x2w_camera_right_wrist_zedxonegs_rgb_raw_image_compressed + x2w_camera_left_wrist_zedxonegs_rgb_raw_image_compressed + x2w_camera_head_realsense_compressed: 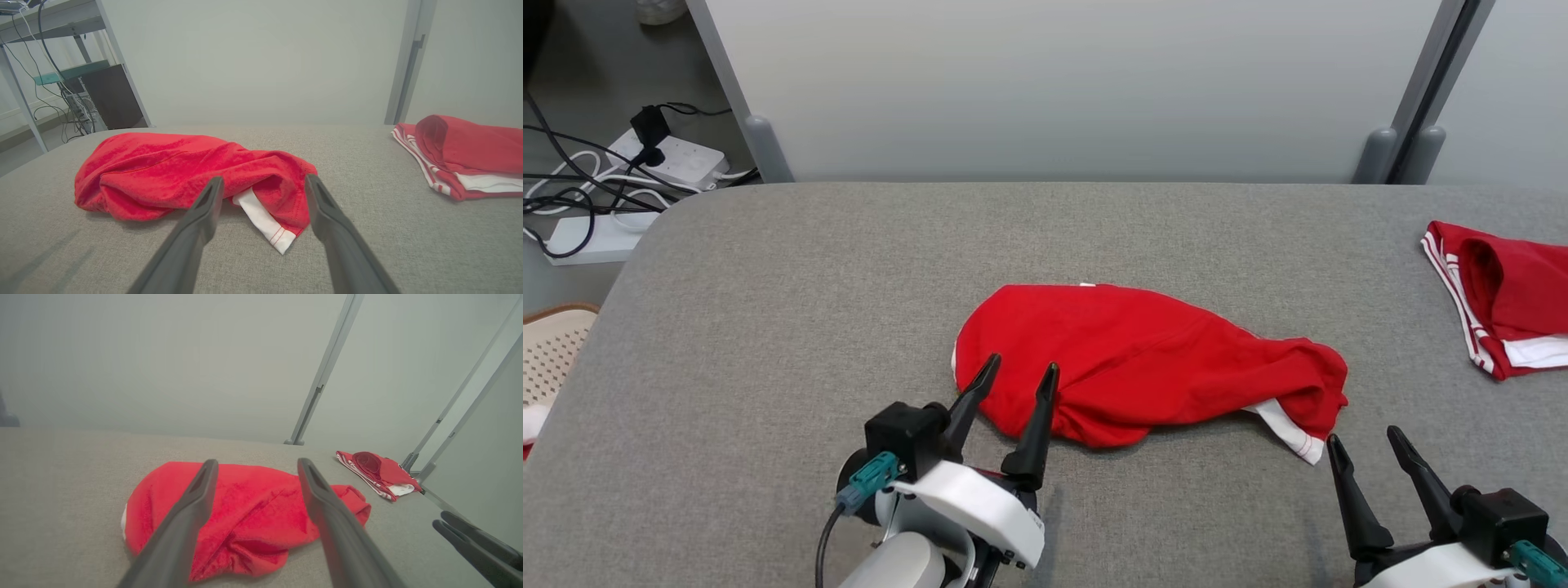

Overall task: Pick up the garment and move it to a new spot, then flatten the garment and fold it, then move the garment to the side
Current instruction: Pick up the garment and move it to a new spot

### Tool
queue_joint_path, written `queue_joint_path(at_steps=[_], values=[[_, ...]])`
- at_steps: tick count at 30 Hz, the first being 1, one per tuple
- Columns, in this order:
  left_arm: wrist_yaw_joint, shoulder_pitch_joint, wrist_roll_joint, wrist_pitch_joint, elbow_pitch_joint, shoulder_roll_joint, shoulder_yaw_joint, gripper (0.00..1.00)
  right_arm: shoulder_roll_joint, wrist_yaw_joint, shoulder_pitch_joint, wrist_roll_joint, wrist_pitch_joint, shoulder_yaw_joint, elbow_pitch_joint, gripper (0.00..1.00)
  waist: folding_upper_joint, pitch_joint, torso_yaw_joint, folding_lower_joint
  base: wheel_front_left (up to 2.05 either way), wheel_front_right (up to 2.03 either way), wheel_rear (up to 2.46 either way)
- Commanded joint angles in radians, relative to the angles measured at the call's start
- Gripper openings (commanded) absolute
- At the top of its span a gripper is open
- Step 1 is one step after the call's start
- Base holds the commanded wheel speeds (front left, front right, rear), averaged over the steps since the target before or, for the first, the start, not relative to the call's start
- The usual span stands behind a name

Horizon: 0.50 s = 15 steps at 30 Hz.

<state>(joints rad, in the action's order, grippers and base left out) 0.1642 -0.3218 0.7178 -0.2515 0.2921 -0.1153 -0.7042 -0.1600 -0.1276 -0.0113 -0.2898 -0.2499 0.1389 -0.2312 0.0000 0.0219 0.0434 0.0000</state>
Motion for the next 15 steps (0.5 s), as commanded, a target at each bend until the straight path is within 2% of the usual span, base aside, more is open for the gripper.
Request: queue_joint_path(at_steps=[1, 7, 15], values=[[0.006, -0.001, -0.018, -0.010, -0.040, -0.014, 0.050, 1.00, -0.016, -0.003, 0.020, -0.003, -0.012, 0.021, 0.011, 1.00, 0.0000, -0.001, 0.005, 0.0000, 0.00, 0.00, 0.00], [0.036, 0.108, -0.102, -0.010, -0.147, -0.034, 0.158, 1.00, -0.012, -0.003, 0.026, -0.002, -0.012, 0.014, 0.009, 1.00, 0.0000, 0.000, 0.017, 0.0000, 0.00, 0.00, 0.00], [0.057, 0.271, -0.258, -0.010, -0.267, -0.054, 0.368, 1.00, 0.024, -0.003, -0.014, 0.027, -0.012, -0.040, 0.094, 1.00, 0.0000, -0.018, 0.020, 0.0000, 0.00, 0.00, 0.00]])
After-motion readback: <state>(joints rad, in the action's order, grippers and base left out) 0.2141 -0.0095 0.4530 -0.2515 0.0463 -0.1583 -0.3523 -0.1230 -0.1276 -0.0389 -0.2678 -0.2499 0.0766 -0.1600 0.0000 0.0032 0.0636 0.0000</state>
